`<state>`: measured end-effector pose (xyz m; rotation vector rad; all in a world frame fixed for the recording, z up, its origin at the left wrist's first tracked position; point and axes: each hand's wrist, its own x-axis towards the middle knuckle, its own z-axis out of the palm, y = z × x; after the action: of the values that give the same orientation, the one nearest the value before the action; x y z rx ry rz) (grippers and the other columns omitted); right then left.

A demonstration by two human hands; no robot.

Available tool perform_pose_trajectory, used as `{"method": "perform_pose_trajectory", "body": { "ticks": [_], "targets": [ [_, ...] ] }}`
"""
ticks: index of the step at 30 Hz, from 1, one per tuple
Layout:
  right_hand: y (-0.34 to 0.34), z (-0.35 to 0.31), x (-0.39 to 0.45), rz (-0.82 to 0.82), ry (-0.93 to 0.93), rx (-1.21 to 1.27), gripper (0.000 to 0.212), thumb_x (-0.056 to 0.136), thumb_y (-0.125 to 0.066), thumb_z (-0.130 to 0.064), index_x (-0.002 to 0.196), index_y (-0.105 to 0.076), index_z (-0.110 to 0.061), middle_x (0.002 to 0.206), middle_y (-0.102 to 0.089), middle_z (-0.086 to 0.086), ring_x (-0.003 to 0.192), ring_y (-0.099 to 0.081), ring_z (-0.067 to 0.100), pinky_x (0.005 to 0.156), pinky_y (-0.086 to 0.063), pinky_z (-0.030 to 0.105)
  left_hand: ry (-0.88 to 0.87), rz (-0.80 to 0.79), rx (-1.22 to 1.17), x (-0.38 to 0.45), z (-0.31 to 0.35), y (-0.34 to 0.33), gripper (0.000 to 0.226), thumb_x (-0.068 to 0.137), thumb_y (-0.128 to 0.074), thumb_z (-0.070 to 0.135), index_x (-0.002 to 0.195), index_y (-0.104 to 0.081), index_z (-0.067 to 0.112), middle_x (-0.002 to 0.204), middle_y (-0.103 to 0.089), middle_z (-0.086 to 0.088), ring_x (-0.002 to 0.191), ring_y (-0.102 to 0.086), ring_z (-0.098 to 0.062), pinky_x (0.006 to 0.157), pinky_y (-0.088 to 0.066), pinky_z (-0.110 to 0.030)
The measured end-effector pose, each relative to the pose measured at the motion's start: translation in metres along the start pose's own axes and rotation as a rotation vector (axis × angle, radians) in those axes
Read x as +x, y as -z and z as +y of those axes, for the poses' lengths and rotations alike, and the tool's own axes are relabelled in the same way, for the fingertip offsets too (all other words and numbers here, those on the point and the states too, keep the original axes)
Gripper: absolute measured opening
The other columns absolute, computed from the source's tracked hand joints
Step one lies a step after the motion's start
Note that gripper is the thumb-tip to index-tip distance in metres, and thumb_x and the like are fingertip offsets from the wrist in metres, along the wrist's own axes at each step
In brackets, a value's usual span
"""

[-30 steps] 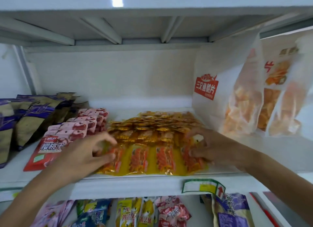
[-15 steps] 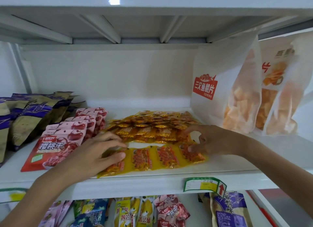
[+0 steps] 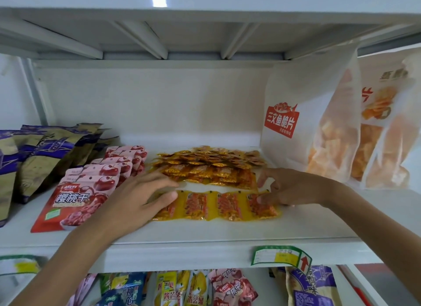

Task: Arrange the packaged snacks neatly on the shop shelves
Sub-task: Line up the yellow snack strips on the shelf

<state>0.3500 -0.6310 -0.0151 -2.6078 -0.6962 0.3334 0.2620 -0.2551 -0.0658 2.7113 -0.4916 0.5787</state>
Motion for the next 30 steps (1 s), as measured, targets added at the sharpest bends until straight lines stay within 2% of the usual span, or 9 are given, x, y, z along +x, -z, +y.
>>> {"method": "perform_pose_trajectory", "body": {
  "ticks": [2, 5, 10, 15, 17, 20, 24, 27, 30],
  "targets": [
    [0.004, -0.003, 0.003, 0.035, 0.007, -0.083, 0.038, 0.093, -0.072, -0.053, 0.121, -0.057, -0.032, 0.085, -0.061, -0.011, 0.072, -0.057, 0.002, 0.069, -0.044, 0.021, -0.038, -0.026, -0.023, 0.001, 0.001, -0.003, 0.048, 0.095, -0.042, 0.077, 0.125, -0.067, 0.049, 0.122, -0.059, 0.034, 0.123, -0.052, 0.006, 0.102, -0.048, -0.04],
    [0.01, -0.006, 0.023, 0.237, 0.1, -0.143, 0.035, 0.091, -0.07, -0.061, 0.113, -0.061, -0.035, 0.1, -0.059, -0.014, 0.097, -0.06, 0.011, 0.088, -0.05, 0.031, -0.048, -0.05, -0.048, 0.005, 0.002, -0.008, 0.047, 0.087, -0.05, 0.082, 0.116, -0.07, 0.051, 0.118, -0.061, 0.034, 0.119, -0.054, 0.005, 0.1, -0.05, -0.042],
    [-0.001, -0.023, 0.053, 0.343, 0.273, -0.481, 0.036, 0.094, -0.064, -0.062, 0.123, -0.066, -0.04, 0.118, -0.051, -0.009, 0.106, -0.057, 0.014, 0.083, -0.046, 0.036, -0.047, -0.037, -0.083, 0.005, 0.003, -0.008, 0.046, 0.084, -0.052, 0.082, 0.113, -0.07, 0.051, 0.118, -0.061, 0.034, 0.119, -0.055, 0.005, 0.101, -0.05, -0.04],
    [-0.012, -0.018, 0.062, 0.56, 0.46, -0.513, 0.009, 0.096, -0.062, -0.031, 0.095, -0.071, -0.033, 0.112, -0.053, -0.014, 0.099, -0.055, 0.01, 0.085, -0.049, 0.035, -0.041, -0.029, -0.09, 0.004, 0.003, -0.006, 0.047, 0.084, -0.05, 0.084, 0.111, -0.07, 0.051, 0.118, -0.06, 0.033, 0.12, -0.055, 0.005, 0.101, -0.049, -0.04],
    [-0.009, -0.017, 0.064, 0.657, 0.478, -0.496, 0.008, 0.092, -0.061, -0.032, 0.088, -0.068, -0.031, 0.11, -0.052, -0.016, 0.096, -0.052, 0.011, 0.08, -0.048, 0.034, -0.038, -0.033, -0.077, 0.005, 0.003, -0.006, 0.043, 0.085, -0.052, 0.08, 0.112, -0.069, 0.051, 0.118, -0.06, 0.033, 0.119, -0.055, 0.003, 0.1, -0.05, -0.04],
    [-0.007, -0.018, 0.063, 0.778, 0.449, -0.204, 0.019, 0.089, -0.054, -0.039, 0.09, -0.068, -0.027, 0.107, -0.061, -0.015, 0.093, -0.062, 0.014, 0.071, -0.055, 0.038, -0.044, -0.019, -0.083, 0.006, 0.003, -0.005, 0.04, 0.085, -0.055, 0.075, 0.113, -0.069, 0.05, 0.119, -0.059, 0.031, 0.118, -0.057, 0.001, 0.097, -0.052, -0.042],
    [-0.002, -0.021, 0.055, 0.91, 0.469, 0.334, 0.011, 0.096, -0.054, -0.018, 0.088, -0.061, -0.015, 0.073, -0.059, -0.011, 0.065, -0.057, 0.006, 0.058, -0.046, 0.034, -0.037, -0.005, -0.093, 0.005, 0.003, -0.006, 0.04, 0.085, -0.057, 0.073, 0.117, -0.066, 0.049, 0.125, -0.057, 0.03, 0.122, -0.056, 0.001, 0.098, -0.053, -0.045],
    [0.001, -0.017, 0.05, 1.002, 0.427, 0.495, 0.012, 0.103, -0.047, -0.017, 0.093, -0.052, -0.014, 0.068, -0.046, -0.003, 0.062, -0.042, 0.01, 0.057, -0.033, 0.036, -0.02, 0.024, -0.094, 0.004, 0.006, -0.005, 0.041, 0.086, -0.058, 0.071, 0.12, -0.064, 0.048, 0.126, -0.056, 0.031, 0.124, -0.055, 0.003, 0.1, -0.052, -0.044],
    [0.003, -0.016, 0.046, 1.061, 0.434, 0.559, 0.015, 0.108, -0.044, -0.02, 0.094, -0.048, -0.02, 0.066, -0.04, -0.007, 0.063, -0.038, 0.011, 0.057, -0.032, 0.039, 0.042, 0.105, -0.08, 0.003, 0.01, 0.0, 0.042, 0.09, -0.057, 0.07, 0.126, -0.06, 0.048, 0.129, -0.054, 0.032, 0.125, -0.052, 0.006, 0.103, -0.05, -0.043]
  ]
}}
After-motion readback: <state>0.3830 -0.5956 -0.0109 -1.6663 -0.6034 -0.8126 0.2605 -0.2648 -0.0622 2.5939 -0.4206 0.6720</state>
